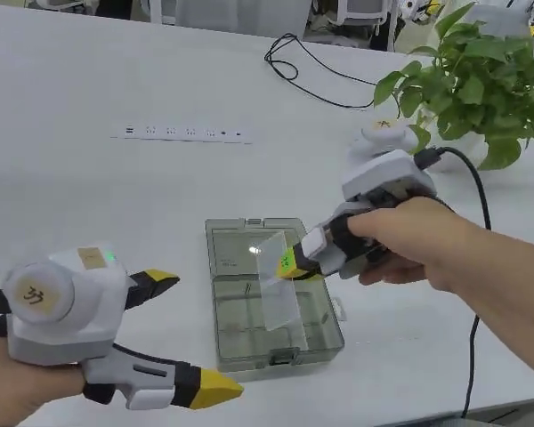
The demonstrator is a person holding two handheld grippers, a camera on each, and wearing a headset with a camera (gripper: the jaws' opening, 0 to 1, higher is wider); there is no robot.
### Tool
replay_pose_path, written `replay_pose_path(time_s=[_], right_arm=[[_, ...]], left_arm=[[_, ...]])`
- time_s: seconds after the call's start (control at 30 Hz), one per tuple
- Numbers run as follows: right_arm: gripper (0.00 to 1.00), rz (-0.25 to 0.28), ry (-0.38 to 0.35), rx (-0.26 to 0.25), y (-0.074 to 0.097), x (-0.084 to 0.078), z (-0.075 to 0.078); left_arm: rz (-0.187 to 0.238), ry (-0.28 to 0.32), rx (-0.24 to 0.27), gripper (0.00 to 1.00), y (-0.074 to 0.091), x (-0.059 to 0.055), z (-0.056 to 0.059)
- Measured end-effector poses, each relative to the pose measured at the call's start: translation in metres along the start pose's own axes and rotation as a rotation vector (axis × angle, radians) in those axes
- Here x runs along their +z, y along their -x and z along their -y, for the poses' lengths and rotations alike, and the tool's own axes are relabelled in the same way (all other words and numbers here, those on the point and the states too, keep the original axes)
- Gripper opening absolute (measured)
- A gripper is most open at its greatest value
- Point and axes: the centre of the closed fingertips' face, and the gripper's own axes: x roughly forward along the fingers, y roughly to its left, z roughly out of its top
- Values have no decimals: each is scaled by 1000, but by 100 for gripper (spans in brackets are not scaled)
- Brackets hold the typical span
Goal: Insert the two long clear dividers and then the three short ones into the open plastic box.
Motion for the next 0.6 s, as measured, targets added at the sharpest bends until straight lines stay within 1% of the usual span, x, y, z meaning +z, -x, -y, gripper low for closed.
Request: replay_pose_path(time_s=[0.17, 0.23, 0.33, 0.43, 0.5, 0.57, 0.6], right_arm=[[7, -20, -18, -24, -10, -3, 3], [7, -37, -15, -42, -12, -7, 3], [7, -44, -22, -57, -14, -9, 5], [7, -52, -12, -89, -17, -12, 9], [7, -56, -7, -101, -19, -14, 11], [7, -57, -7, -106, -20, -16, 11], [7, -56, -7, -109, -20, -20, 8]], left_arm=[[1, 1, -8, 100, -1, -2, 0], [5, 3, -10, 100, -2, -3, -1], [6, 9, -12, 100, -2, -3, -1], [11, 12, -14, 100, -2, -3, -1], [13, 14, -14, 100, -2, -4, -1], [12, 17, -16, 100, -2, -4, -1], [12, 19, -18, 100, -2, -5, -1]])
